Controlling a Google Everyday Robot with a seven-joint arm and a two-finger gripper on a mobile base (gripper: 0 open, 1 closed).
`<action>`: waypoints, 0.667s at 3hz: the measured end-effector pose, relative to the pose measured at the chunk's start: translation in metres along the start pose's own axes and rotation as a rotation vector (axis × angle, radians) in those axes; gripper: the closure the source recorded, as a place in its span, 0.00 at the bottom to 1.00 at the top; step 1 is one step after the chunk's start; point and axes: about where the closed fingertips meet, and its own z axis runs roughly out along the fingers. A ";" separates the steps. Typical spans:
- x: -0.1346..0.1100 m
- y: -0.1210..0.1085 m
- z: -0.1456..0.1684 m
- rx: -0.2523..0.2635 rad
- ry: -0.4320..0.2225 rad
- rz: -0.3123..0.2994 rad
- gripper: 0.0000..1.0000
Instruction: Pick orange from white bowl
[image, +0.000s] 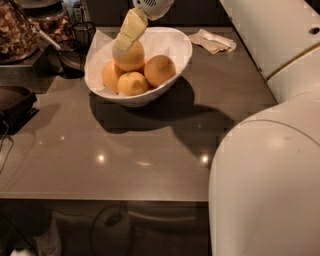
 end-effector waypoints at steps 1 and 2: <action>0.002 -0.003 0.011 -0.001 -0.002 0.017 0.00; 0.002 -0.005 0.021 0.002 0.009 0.031 0.00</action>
Offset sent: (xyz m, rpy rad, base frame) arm 0.0124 0.0069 -0.0230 -0.0075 0.0219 -0.0490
